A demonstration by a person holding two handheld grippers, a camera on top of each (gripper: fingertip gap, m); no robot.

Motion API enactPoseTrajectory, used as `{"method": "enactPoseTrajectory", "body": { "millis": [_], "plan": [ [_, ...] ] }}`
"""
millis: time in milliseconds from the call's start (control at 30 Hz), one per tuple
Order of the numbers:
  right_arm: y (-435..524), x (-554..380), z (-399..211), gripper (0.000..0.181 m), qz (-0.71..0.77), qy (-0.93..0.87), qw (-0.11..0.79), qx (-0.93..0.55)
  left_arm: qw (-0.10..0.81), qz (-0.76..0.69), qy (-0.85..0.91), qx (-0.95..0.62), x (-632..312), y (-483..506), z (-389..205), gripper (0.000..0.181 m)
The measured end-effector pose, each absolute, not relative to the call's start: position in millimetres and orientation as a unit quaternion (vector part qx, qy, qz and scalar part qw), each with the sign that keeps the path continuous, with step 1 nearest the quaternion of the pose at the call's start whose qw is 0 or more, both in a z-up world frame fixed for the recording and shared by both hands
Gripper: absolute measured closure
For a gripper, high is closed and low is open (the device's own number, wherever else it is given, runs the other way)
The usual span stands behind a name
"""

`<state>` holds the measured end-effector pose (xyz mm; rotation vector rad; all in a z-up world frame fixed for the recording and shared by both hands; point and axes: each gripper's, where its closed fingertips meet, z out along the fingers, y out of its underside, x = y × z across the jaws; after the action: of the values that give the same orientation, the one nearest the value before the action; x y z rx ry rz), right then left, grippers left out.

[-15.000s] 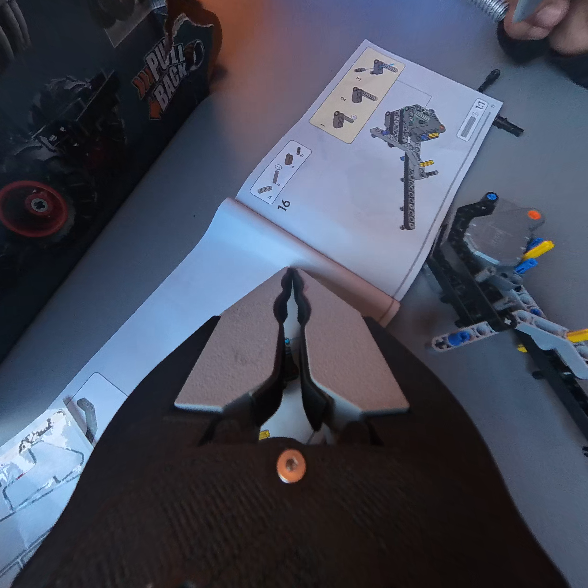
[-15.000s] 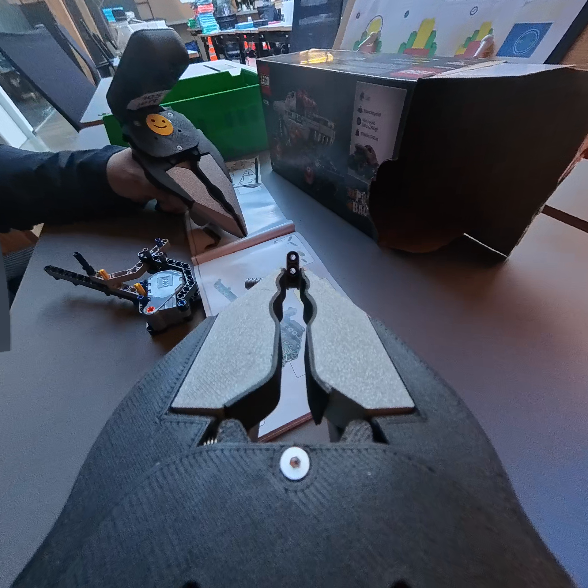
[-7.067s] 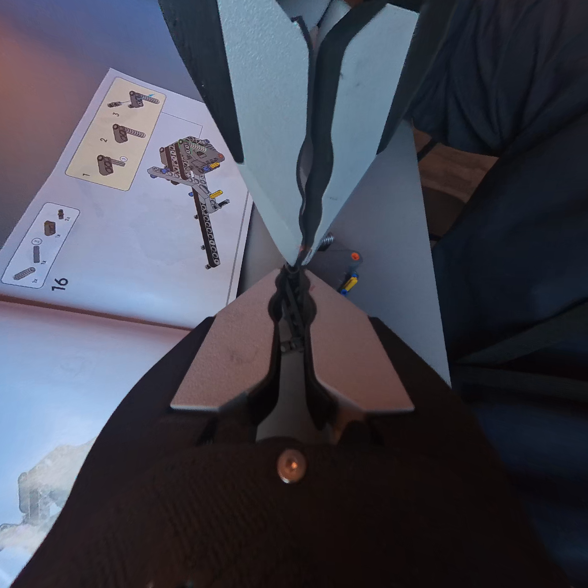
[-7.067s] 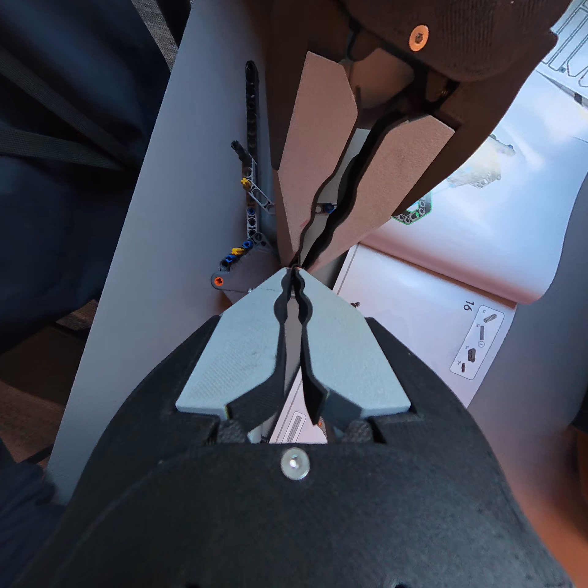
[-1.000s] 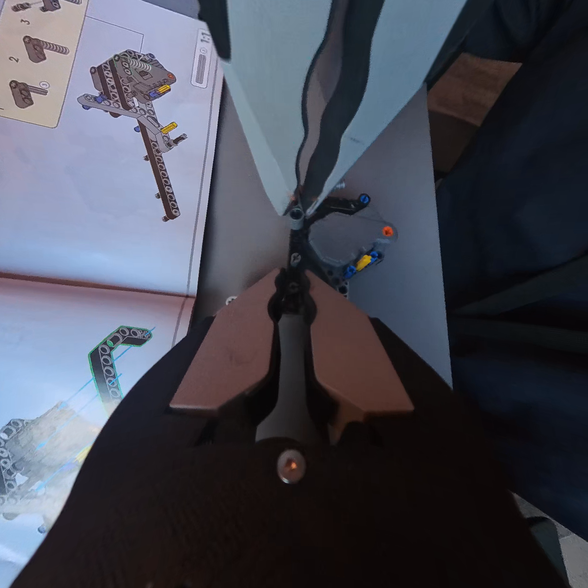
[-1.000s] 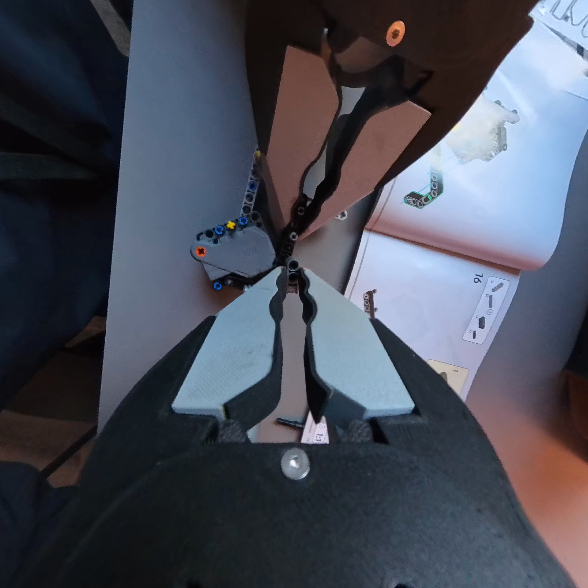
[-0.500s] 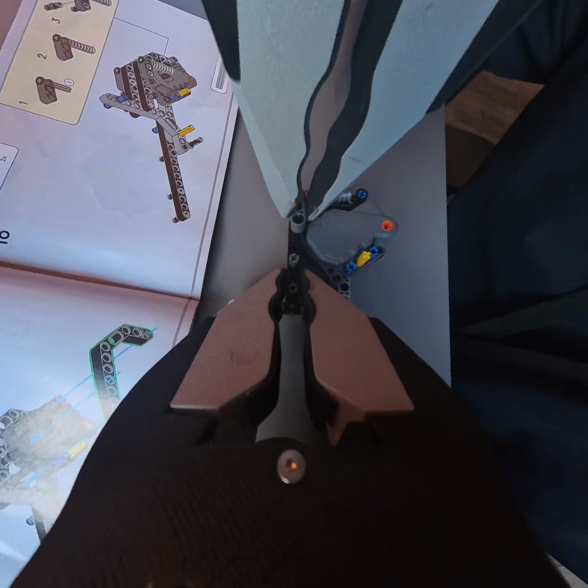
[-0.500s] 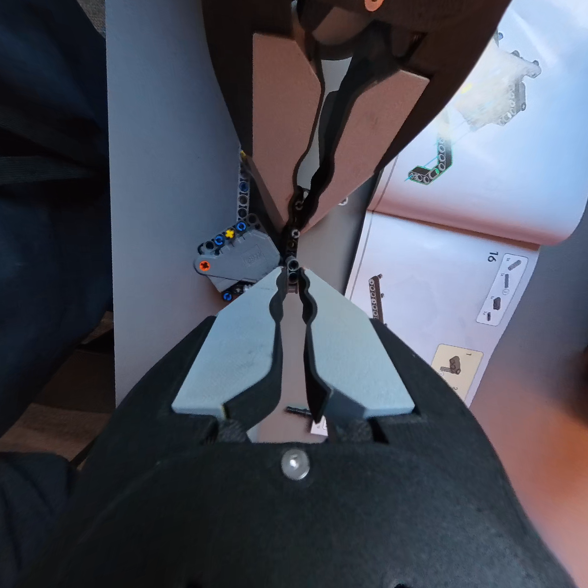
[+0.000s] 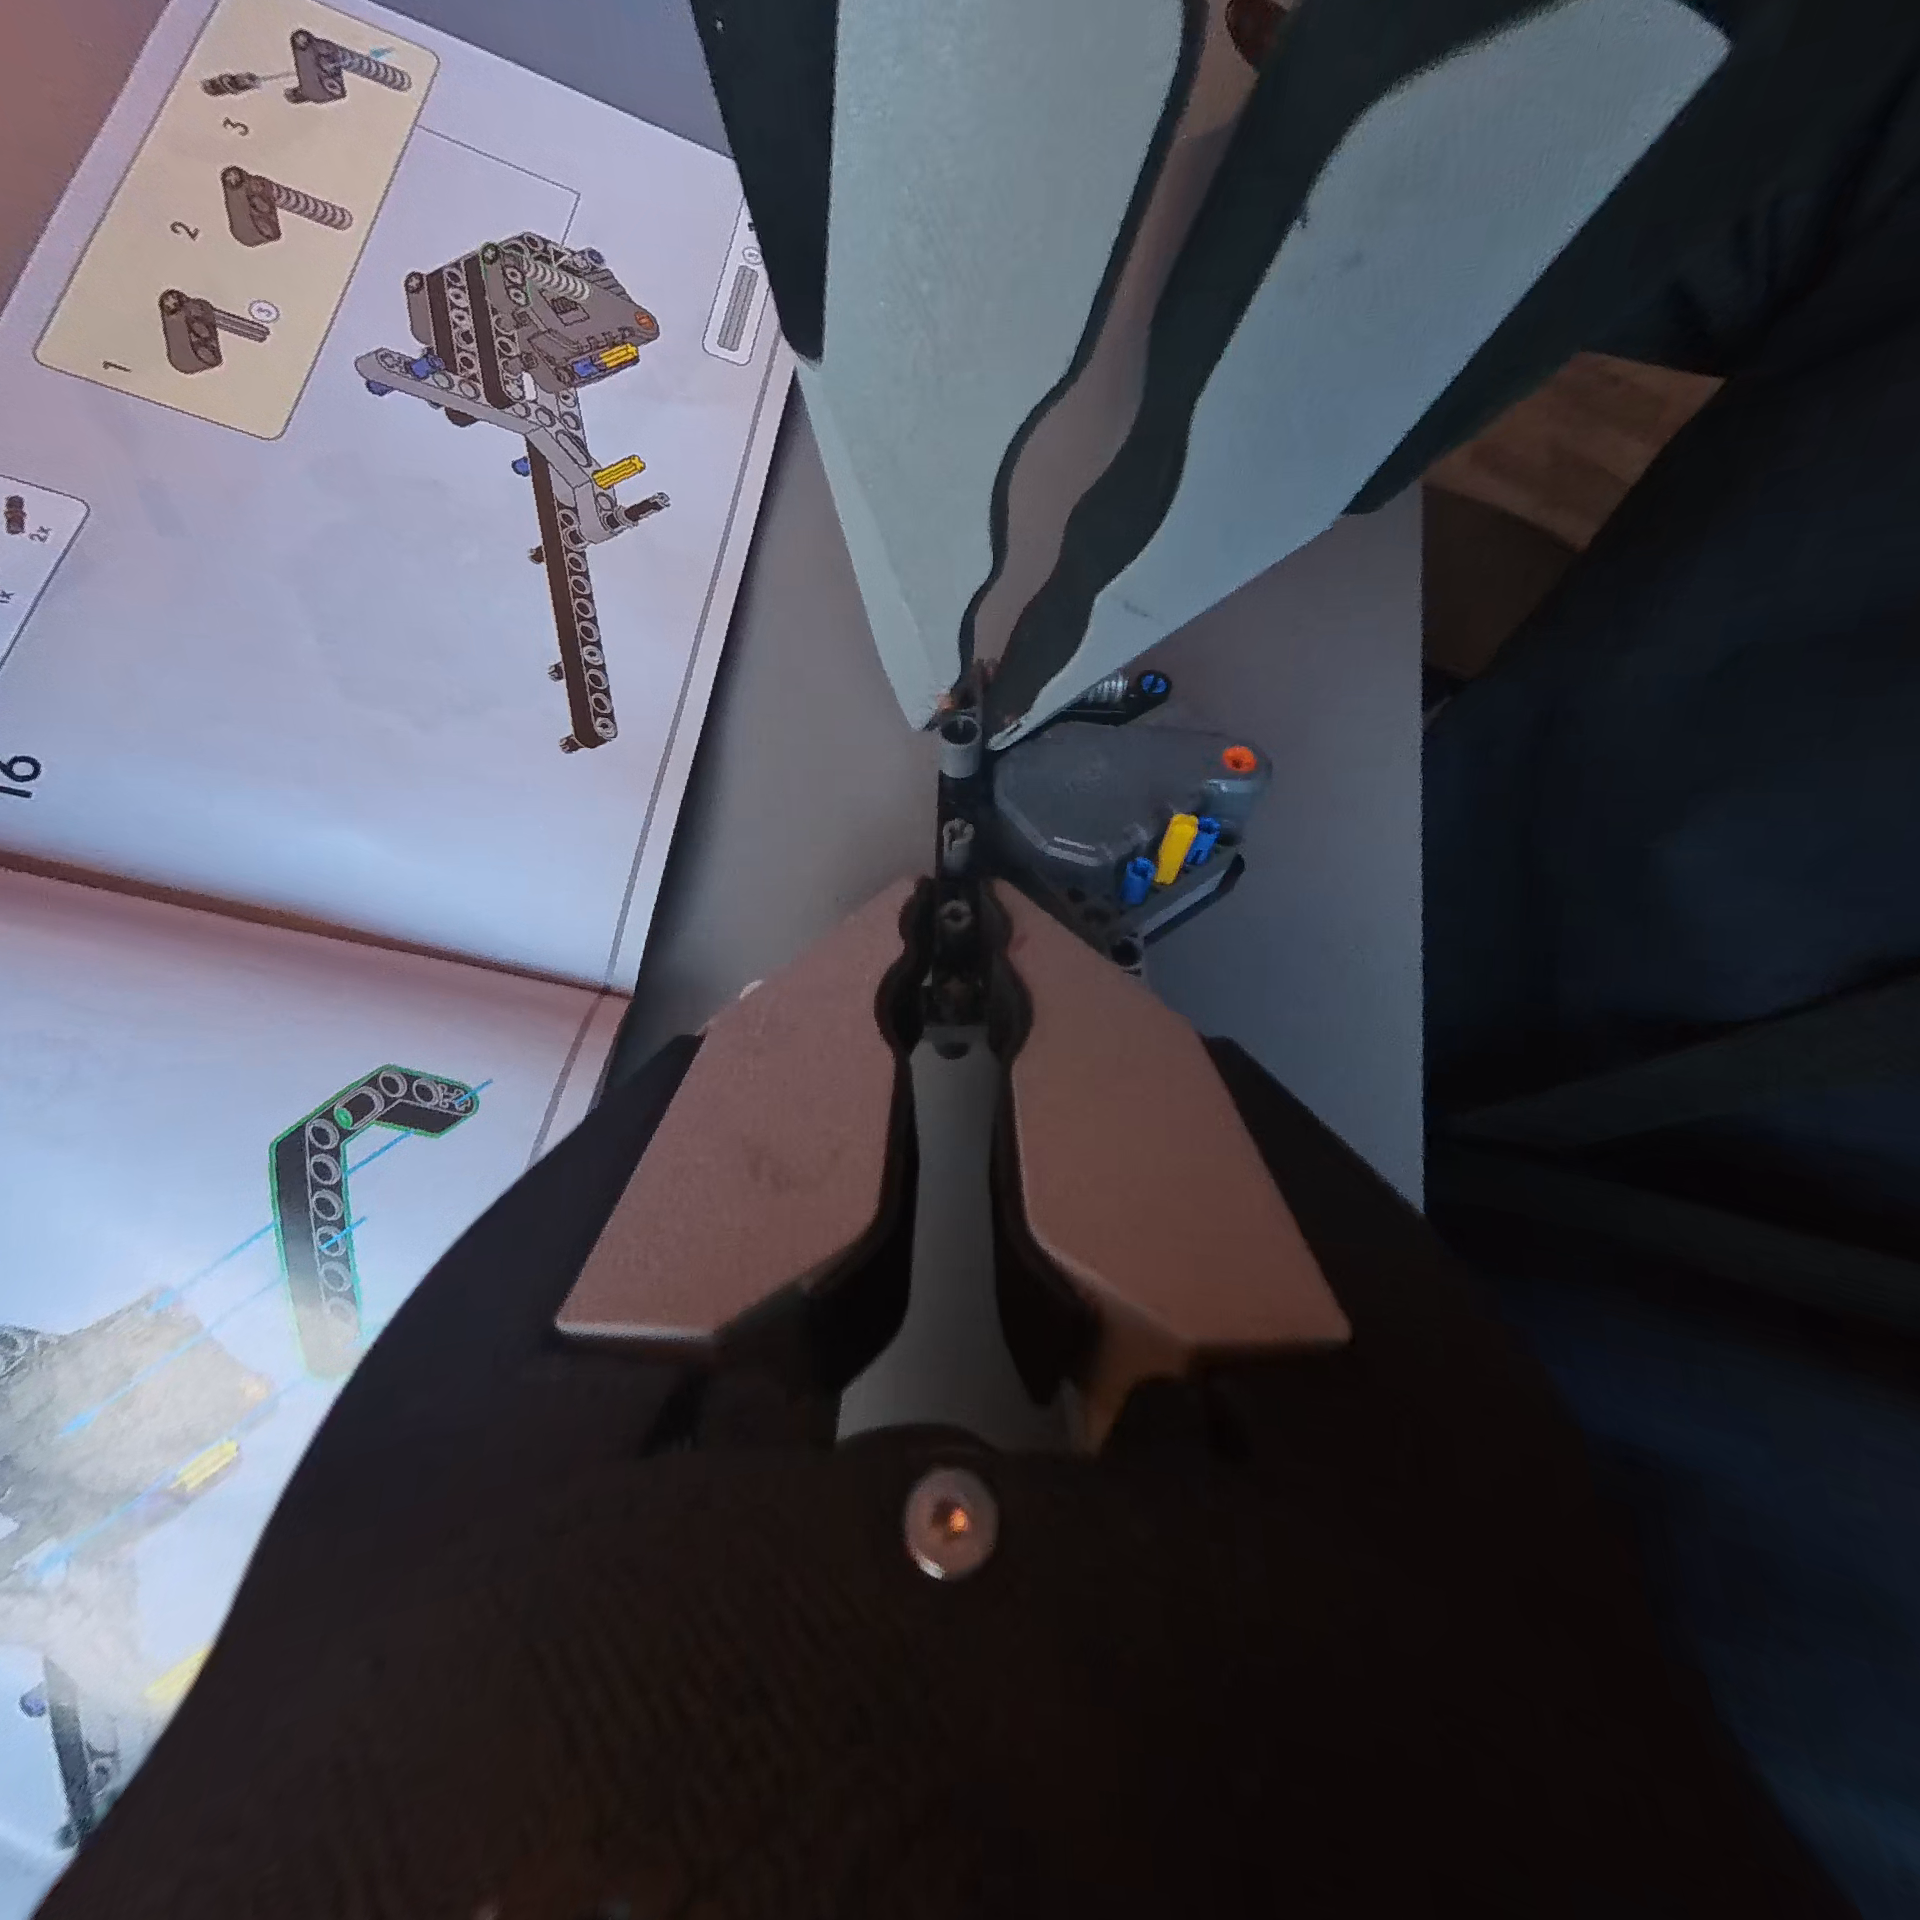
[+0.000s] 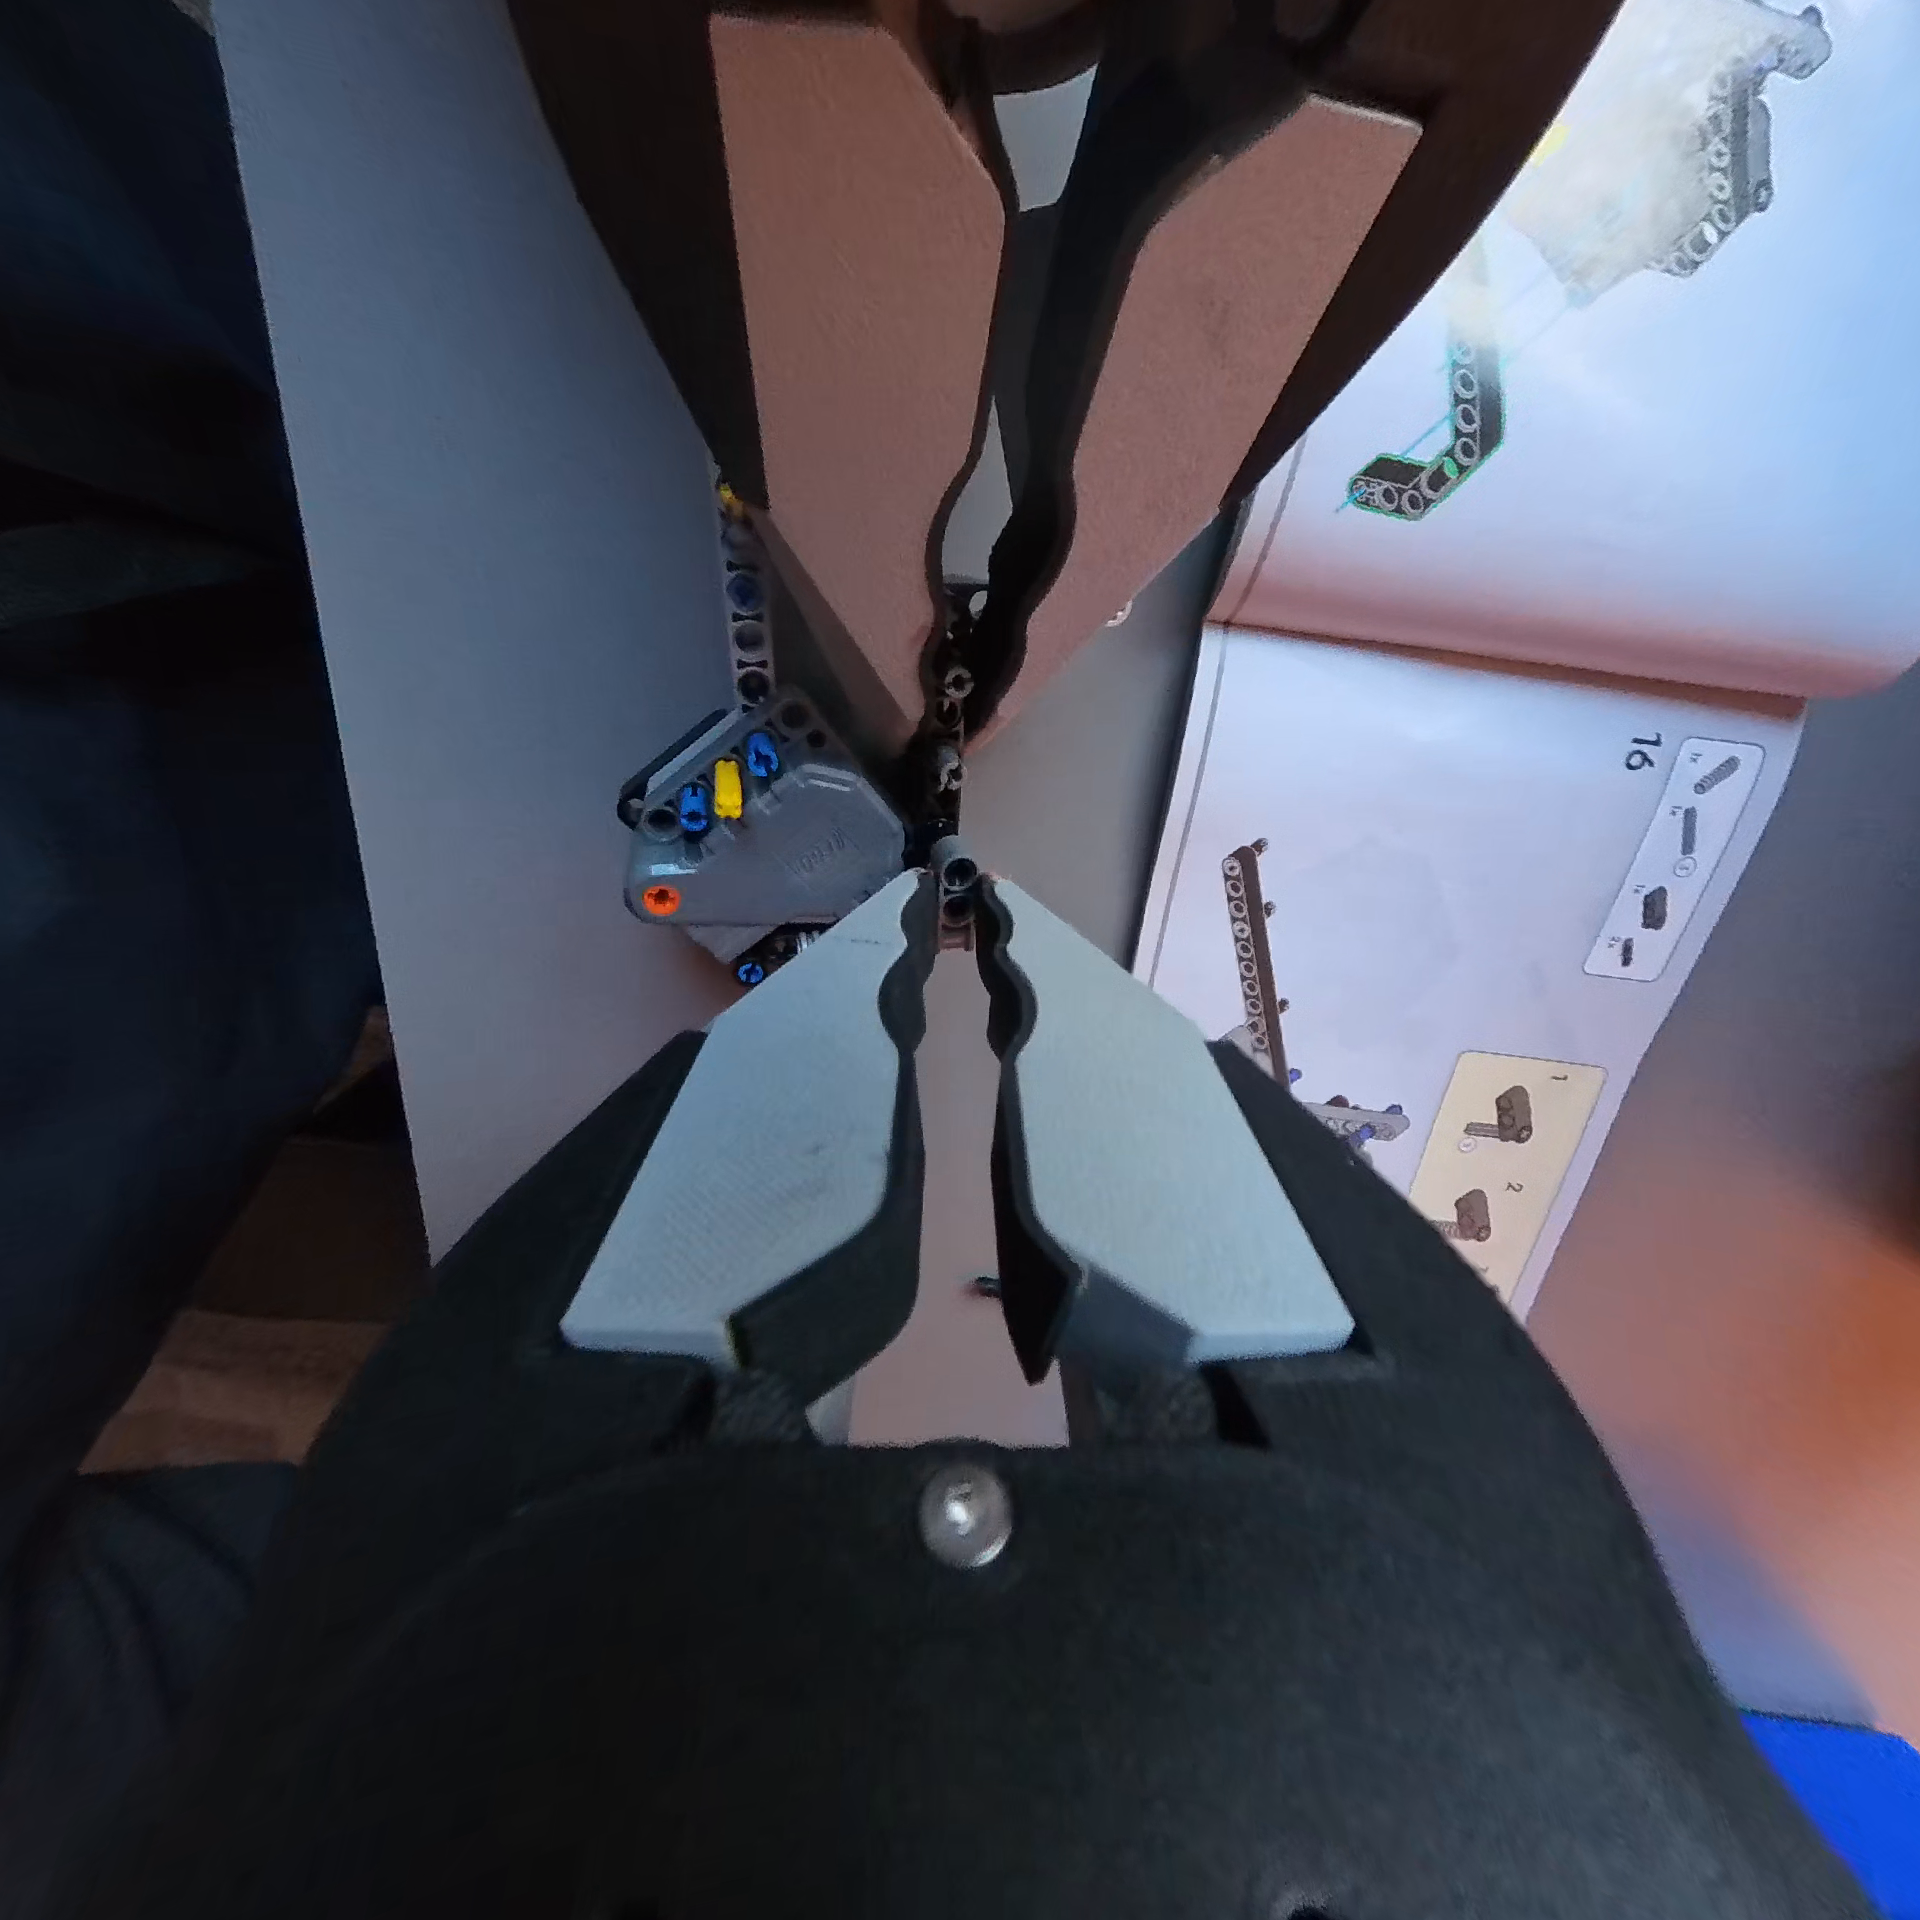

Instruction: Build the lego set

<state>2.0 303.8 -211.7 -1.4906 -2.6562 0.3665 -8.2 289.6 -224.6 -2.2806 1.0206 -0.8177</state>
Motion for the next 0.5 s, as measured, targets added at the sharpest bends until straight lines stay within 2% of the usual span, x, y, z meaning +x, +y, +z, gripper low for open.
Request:
{"method": "enactPoseTrajectory", "body": {
  "millis": [500],
  "plan": [
    [299.6,5.8,-213.8,0.177,0.112,-0.865,0.025,-0.489,0.243,-0.319,0.368,-0.839,-3.0,285.1,-224.7,0.177]
  ]
}}
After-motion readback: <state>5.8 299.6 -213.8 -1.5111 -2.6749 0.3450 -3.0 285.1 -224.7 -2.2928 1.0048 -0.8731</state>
